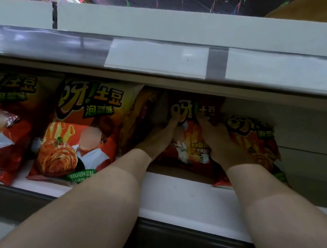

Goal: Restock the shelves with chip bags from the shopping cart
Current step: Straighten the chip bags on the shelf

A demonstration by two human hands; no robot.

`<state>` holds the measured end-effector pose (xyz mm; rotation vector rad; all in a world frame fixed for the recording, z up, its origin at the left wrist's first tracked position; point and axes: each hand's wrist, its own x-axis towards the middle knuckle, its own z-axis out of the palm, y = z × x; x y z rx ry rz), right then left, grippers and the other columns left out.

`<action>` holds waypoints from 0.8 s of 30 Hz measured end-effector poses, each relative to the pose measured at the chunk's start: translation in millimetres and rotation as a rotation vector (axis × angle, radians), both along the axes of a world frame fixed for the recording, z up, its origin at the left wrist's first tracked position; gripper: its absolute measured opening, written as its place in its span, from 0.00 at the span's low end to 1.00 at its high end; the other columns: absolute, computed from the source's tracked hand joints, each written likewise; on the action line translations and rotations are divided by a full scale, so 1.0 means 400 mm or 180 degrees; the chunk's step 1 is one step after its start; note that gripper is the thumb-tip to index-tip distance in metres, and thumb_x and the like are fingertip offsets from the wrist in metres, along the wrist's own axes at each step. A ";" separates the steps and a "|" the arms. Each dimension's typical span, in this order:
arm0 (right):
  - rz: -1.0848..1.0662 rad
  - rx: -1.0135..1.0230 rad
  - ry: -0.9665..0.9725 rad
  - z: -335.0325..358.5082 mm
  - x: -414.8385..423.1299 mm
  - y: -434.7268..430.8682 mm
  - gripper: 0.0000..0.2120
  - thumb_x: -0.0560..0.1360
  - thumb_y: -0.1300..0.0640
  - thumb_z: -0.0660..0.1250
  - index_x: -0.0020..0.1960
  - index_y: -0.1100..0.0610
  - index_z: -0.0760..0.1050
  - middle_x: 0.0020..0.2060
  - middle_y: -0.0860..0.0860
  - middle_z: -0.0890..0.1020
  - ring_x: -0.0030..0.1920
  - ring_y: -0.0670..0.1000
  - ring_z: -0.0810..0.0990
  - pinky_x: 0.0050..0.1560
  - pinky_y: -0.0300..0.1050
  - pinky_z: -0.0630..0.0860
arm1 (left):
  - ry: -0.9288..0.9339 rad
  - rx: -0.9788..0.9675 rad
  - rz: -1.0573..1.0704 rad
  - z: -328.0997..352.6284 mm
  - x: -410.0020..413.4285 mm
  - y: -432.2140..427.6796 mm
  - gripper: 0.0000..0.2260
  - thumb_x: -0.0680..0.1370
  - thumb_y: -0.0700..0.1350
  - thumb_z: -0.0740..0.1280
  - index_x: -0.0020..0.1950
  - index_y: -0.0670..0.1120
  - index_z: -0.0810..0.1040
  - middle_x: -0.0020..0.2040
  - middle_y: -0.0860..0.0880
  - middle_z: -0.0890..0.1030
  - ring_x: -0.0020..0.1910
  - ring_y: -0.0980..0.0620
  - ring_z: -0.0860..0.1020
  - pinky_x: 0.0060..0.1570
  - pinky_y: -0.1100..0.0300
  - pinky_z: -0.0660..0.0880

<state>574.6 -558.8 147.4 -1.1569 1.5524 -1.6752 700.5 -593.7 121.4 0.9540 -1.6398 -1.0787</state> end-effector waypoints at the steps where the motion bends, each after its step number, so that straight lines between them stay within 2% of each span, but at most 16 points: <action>1: 0.0055 -0.0028 0.0007 0.001 -0.004 -0.004 0.28 0.77 0.42 0.65 0.70 0.58 0.69 0.62 0.57 0.77 0.60 0.59 0.77 0.63 0.56 0.74 | -0.0057 0.0095 0.0010 -0.004 -0.004 0.000 0.42 0.67 0.76 0.57 0.71 0.49 0.72 0.69 0.46 0.74 0.66 0.46 0.72 0.69 0.48 0.66; 3: 0.0152 -0.0020 -0.0004 -0.001 -0.011 -0.017 0.30 0.76 0.42 0.66 0.71 0.58 0.69 0.62 0.58 0.77 0.60 0.59 0.77 0.63 0.57 0.74 | -0.0081 0.0123 0.0047 -0.007 -0.010 -0.004 0.30 0.76 0.68 0.57 0.67 0.48 0.74 0.65 0.47 0.75 0.63 0.47 0.73 0.67 0.54 0.67; 5: 0.0229 -0.0076 -0.0027 -0.006 -0.009 -0.024 0.28 0.77 0.44 0.66 0.71 0.57 0.68 0.63 0.58 0.77 0.60 0.58 0.78 0.63 0.57 0.75 | -0.0095 0.0009 0.0077 -0.014 -0.018 -0.024 0.17 0.81 0.61 0.55 0.54 0.51 0.77 0.53 0.50 0.78 0.53 0.54 0.76 0.55 0.63 0.70; 7: 0.0230 -0.0162 0.0038 -0.008 -0.005 -0.029 0.26 0.78 0.46 0.65 0.72 0.56 0.67 0.64 0.57 0.77 0.61 0.56 0.77 0.64 0.55 0.74 | -0.0034 -0.0139 0.0116 -0.016 -0.023 -0.025 0.13 0.83 0.55 0.54 0.42 0.55 0.73 0.42 0.54 0.76 0.41 0.61 0.73 0.42 0.70 0.68; 8: 0.0217 -0.0218 0.0112 -0.011 -0.004 -0.033 0.25 0.79 0.47 0.64 0.73 0.56 0.67 0.64 0.55 0.77 0.62 0.55 0.77 0.64 0.52 0.74 | -0.0009 -0.0192 0.0128 -0.020 -0.025 -0.029 0.14 0.83 0.54 0.54 0.40 0.55 0.72 0.41 0.54 0.75 0.40 0.62 0.72 0.42 0.69 0.68; 10: 0.0092 -0.0367 0.0386 -0.013 0.001 -0.035 0.23 0.80 0.50 0.63 0.72 0.57 0.65 0.61 0.50 0.75 0.61 0.52 0.75 0.59 0.44 0.72 | -0.0017 -0.0272 0.0160 -0.025 -0.030 -0.031 0.15 0.82 0.58 0.54 0.44 0.53 0.75 0.45 0.51 0.78 0.46 0.57 0.76 0.51 0.61 0.70; 12: -0.0151 -0.0517 0.0718 -0.012 0.008 -0.033 0.26 0.79 0.52 0.64 0.73 0.60 0.63 0.63 0.54 0.74 0.64 0.54 0.74 0.57 0.42 0.71 | 0.0012 -0.0338 0.0245 -0.032 -0.034 -0.033 0.26 0.76 0.66 0.54 0.58 0.47 0.76 0.54 0.46 0.80 0.56 0.49 0.78 0.59 0.54 0.72; 13: -0.0268 -0.0550 0.0892 -0.012 0.010 -0.033 0.28 0.79 0.53 0.66 0.74 0.61 0.60 0.66 0.56 0.73 0.66 0.55 0.72 0.59 0.42 0.70 | 0.0022 -0.0347 0.0322 -0.034 -0.033 -0.032 0.30 0.75 0.67 0.54 0.66 0.45 0.72 0.58 0.45 0.78 0.60 0.46 0.76 0.61 0.51 0.72; 15: -0.0470 -0.0597 0.1345 -0.017 0.016 -0.028 0.34 0.77 0.53 0.67 0.76 0.62 0.55 0.70 0.59 0.68 0.69 0.58 0.70 0.63 0.46 0.70 | -0.0018 -0.0458 0.0481 -0.038 -0.036 -0.032 0.26 0.81 0.60 0.54 0.74 0.47 0.62 0.66 0.44 0.74 0.65 0.44 0.72 0.65 0.51 0.69; 18: -0.0692 -0.0601 0.2055 -0.022 0.030 -0.008 0.42 0.77 0.51 0.67 0.79 0.61 0.43 0.73 0.62 0.62 0.71 0.60 0.66 0.65 0.49 0.68 | -0.0136 -0.0654 0.0888 -0.021 -0.040 -0.012 0.23 0.84 0.54 0.53 0.76 0.45 0.58 0.69 0.40 0.70 0.67 0.41 0.70 0.59 0.56 0.66; 20: -0.0769 -0.0669 0.2307 -0.023 0.040 0.004 0.46 0.78 0.49 0.67 0.78 0.60 0.36 0.73 0.63 0.61 0.71 0.61 0.66 0.66 0.51 0.68 | -0.0081 -0.0851 0.1075 -0.014 -0.045 -0.011 0.24 0.83 0.54 0.53 0.78 0.47 0.55 0.71 0.40 0.69 0.68 0.40 0.70 0.62 0.53 0.67; 22: -0.0714 -0.0647 0.2348 -0.027 0.041 0.004 0.48 0.77 0.47 0.67 0.78 0.58 0.33 0.74 0.63 0.59 0.72 0.62 0.64 0.69 0.55 0.68 | -0.0027 -0.0895 0.1006 -0.016 -0.048 -0.011 0.27 0.82 0.56 0.55 0.79 0.51 0.51 0.75 0.43 0.64 0.71 0.41 0.66 0.67 0.51 0.64; 24: -0.0466 -0.0578 0.2165 -0.037 0.035 0.000 0.50 0.76 0.46 0.68 0.78 0.55 0.32 0.77 0.61 0.56 0.74 0.61 0.61 0.71 0.57 0.65 | 0.0089 -0.0853 0.0869 -0.026 -0.049 -0.012 0.28 0.82 0.56 0.56 0.79 0.53 0.48 0.77 0.46 0.60 0.74 0.44 0.62 0.69 0.53 0.61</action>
